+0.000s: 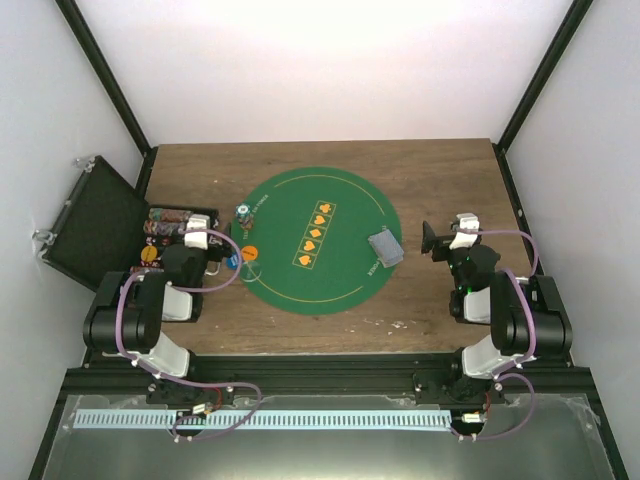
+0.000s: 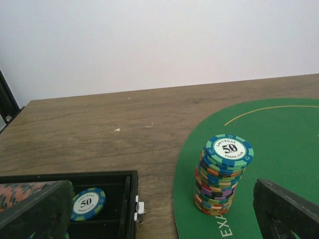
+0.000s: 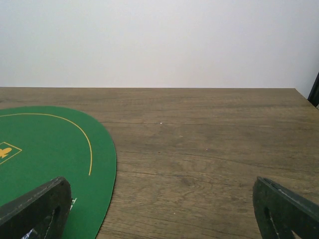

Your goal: Distribute texas hold em gaming equipment

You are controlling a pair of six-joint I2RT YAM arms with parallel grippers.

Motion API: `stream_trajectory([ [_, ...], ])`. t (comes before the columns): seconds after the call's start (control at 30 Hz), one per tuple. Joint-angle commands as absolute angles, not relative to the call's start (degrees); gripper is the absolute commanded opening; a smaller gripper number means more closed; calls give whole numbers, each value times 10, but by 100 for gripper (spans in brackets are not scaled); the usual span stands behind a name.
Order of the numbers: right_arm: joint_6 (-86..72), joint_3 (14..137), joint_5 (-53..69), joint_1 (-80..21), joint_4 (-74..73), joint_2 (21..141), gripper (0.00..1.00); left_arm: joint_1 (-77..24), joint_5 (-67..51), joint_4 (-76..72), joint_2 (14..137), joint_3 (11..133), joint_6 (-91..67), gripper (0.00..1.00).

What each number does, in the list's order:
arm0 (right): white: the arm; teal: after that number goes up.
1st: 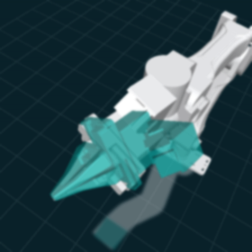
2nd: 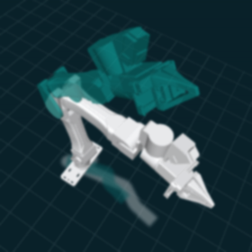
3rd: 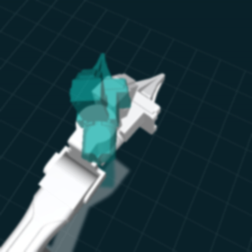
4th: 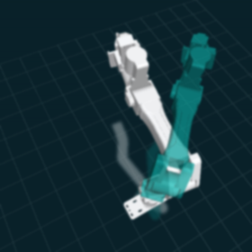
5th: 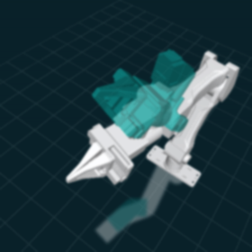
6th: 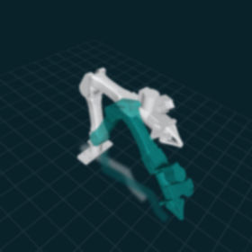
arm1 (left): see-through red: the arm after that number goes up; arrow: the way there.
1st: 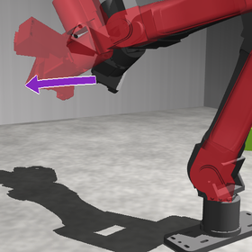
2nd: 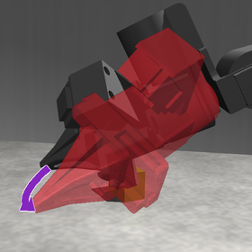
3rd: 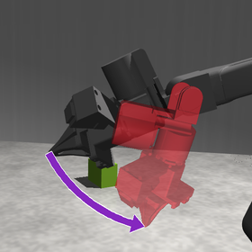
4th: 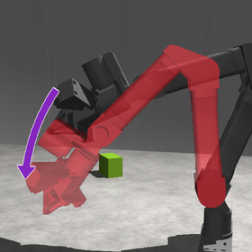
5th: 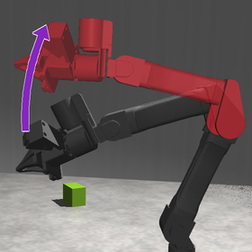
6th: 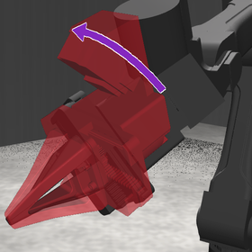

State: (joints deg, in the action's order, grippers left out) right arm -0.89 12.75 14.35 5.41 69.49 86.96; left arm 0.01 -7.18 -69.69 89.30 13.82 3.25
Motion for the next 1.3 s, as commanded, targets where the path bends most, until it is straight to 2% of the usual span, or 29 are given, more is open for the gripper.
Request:
stream_trajectory([
  [0.0,0,139,143,49,704,868,100,1,-93,-705,889,144,40,100],
  [0.33,-1,136,144,48,707,865,100,5,-95,-679,886,159,38,100],
  [0.43,-19,155,99,49,654,829,100,19,-95,-633,828,161,17,100],
  [0.53,-39,202,51,49,533,777,100,60,-168,-498,752,196,-2,100],
  [0.63,-55,254,74,50,427,721,100,74,-186,-322,688,264,40,99],
  [0.83,-103,411,206,50,223,665,100,75,-249,190,654,474,212,98],
  [1.0,-111,536,387,49,83,674,100,46,-343,588,656,607,405,96],
  [1.1,-113,581,427,45,16,683,100,-60,-255,670,704,627,376,94],
  [1.13,-112,597,418,44,-5,685,100,-90,-219,679,720,624,362,96],
  [1.17,-110,606,403,43,-28,685,100,-112,-176,682,739,618,353,99],
  [1.27,-105,618,370,39,-74,685,100,-133,-107,656,764,593,343,100],
])
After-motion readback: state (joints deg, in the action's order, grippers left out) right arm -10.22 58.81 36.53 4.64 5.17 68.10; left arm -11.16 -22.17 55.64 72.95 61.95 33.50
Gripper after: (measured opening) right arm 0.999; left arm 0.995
